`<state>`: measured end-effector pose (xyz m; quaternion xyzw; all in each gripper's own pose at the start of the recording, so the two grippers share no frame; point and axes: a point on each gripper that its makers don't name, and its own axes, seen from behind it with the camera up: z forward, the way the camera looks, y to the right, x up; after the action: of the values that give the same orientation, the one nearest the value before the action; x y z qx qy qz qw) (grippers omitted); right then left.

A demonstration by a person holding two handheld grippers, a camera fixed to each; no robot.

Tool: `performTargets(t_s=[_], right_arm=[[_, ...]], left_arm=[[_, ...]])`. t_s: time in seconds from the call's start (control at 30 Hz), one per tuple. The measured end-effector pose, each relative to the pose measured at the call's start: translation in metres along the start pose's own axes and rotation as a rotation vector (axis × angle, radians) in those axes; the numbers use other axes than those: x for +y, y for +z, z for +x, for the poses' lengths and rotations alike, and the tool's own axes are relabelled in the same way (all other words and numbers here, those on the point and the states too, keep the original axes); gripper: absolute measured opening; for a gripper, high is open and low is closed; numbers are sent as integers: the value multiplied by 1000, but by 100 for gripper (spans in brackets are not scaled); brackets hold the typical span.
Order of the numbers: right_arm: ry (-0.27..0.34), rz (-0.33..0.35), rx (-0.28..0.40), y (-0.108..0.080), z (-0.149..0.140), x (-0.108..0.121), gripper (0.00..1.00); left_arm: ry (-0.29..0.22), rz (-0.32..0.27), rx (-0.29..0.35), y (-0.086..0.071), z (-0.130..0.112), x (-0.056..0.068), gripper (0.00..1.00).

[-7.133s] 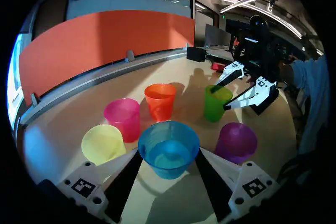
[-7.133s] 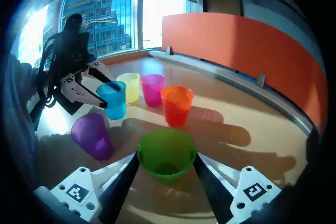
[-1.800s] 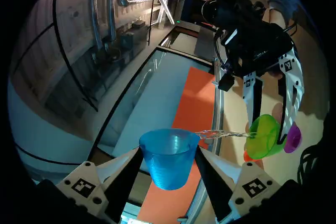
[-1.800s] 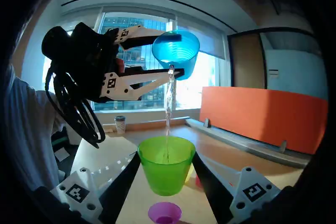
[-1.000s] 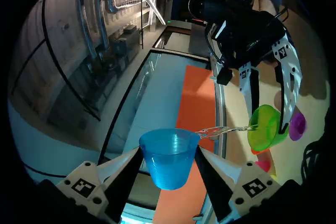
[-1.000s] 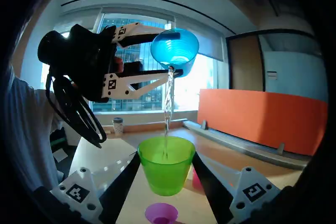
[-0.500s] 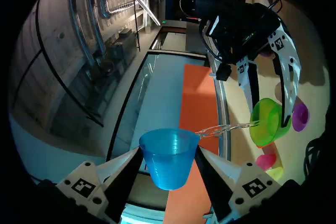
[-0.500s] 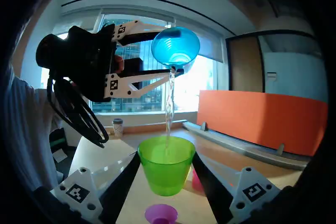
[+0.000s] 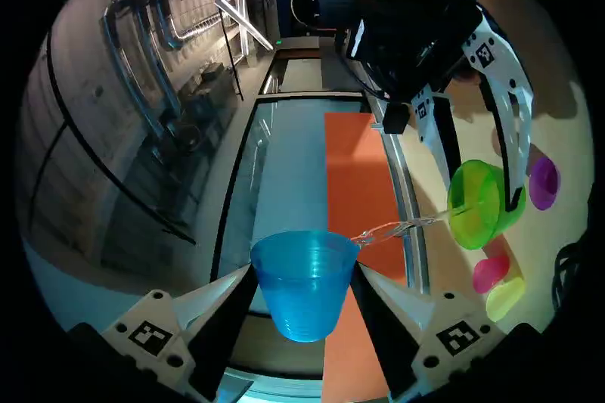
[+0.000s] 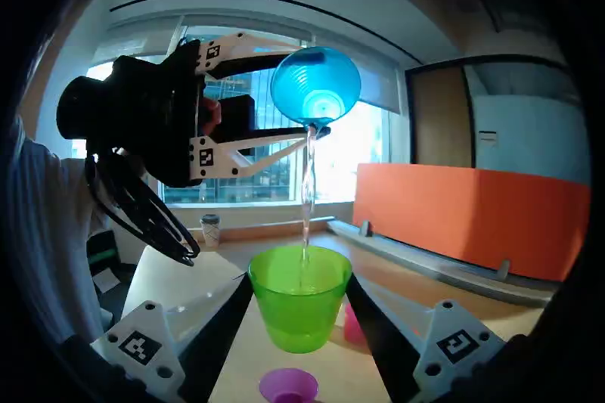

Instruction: Pour water

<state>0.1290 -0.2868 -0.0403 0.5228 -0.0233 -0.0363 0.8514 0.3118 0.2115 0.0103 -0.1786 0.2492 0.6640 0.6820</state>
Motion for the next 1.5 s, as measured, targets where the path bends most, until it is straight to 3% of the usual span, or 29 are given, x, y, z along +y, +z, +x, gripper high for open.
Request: performTargets(t_s=[0.37, 0.67, 0.97, 1.07, 1.17, 1.5], right_arm=[[3, -4, 8, 2, 1, 2, 91], [5, -6, 14, 2, 3, 3, 91], [4, -10, 12, 1, 2, 4, 91], [5, -11, 13, 1, 2, 5, 91], [5, -13, 14, 1, 2, 5, 91], [0, -27, 26, -5, 8, 8, 91]], left_arm=[[108, 27, 38, 1, 18, -5, 85], [193, 20, 46, 0, 25, 2, 84], [197, 19, 42, 1, 23, 4, 85], [168, 22, 39, 1, 22, 3, 85], [92, 24, 31, 2, 16, 3, 85], [-314, 25, -8, 7, -11, 12, 84]])
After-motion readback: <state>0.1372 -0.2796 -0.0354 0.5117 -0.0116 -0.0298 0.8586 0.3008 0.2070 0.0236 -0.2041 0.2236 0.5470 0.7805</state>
